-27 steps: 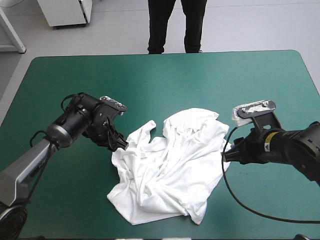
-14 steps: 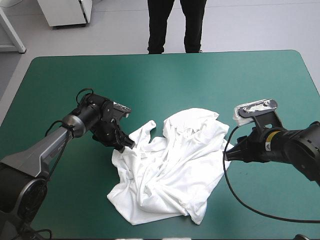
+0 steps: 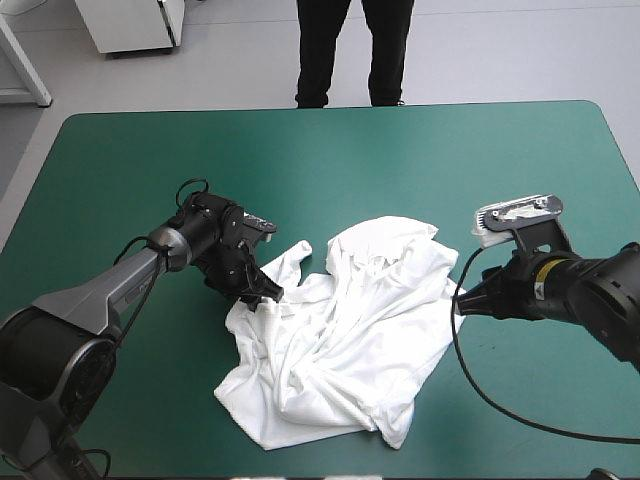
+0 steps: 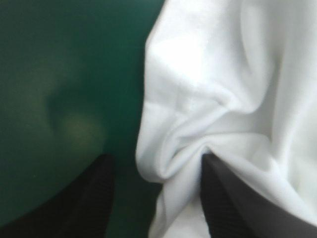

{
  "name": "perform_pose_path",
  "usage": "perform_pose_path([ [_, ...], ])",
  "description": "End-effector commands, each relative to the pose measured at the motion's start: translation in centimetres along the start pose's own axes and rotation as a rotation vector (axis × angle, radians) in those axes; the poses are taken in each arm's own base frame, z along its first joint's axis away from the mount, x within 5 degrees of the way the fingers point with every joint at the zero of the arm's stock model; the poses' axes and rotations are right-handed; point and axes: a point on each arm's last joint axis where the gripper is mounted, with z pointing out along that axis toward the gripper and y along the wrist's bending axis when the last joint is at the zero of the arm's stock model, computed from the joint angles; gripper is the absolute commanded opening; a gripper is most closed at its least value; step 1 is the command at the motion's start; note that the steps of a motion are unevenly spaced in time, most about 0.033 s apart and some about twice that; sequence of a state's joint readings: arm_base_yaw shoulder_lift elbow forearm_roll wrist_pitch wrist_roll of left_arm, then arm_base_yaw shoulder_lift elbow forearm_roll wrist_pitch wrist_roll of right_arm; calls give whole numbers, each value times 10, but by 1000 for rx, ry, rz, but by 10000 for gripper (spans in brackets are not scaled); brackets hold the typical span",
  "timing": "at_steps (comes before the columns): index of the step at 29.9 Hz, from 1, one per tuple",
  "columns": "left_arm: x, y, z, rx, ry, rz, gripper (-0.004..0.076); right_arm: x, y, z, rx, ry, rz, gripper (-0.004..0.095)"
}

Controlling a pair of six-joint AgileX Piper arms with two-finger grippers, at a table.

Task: Fold the cloth

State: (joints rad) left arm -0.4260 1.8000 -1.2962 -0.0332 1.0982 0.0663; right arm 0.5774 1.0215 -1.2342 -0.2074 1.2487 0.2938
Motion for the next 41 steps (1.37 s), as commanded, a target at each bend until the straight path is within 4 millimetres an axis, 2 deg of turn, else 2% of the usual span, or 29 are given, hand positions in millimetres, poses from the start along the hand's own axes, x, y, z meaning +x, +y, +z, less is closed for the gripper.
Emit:
perform_pose_path([
  [1, -5, -1, -7, -5, -56, -3, 218, -3, -7, -10, 42, -49, 23, 370],
  [4, -6, -4, -4, -2, -43, 9, -22, -5, -8, -6, 56, -38, 39, 337],
  [10, -6, -6, -4, -5, -42, 24, -22, -16, -20, 27, 50, 85, 88, 324],
  [14, -6, -6, -4, -5, -42, 24, -22, -24, -42, 65, 17, 200, 126, 340],
  [16, -6, -6, -4, -6, -44, 21, -22, -28, -47, 81, -35, 232, 204, 392],
  [20, -7, -7, -4, 8, -59, 15, -22, -37, -49, 113, -79, 253, 214, 567],
  [22, -7, -7, -4, 7, -62, 15, -22, -38, -49, 126, -85, 277, 219, 588],
  [27, -8, -7, -4, 7, -69, 15, -22, -39, -47, 159, -82, 339, 209, 581],
  [33, -9, -7, -4, 6, -79, 15, -22, -37, -49, 185, -69, 360, 210, 562],
  [37, -9, -7, -4, 6, -82, 15, -22, -23, -39, 202, -43, 380, 172, 459],
  [41, -9, -7, -4, 6, -82, 15, -22, -15, -33, 212, -49, 347, 206, 459],
])
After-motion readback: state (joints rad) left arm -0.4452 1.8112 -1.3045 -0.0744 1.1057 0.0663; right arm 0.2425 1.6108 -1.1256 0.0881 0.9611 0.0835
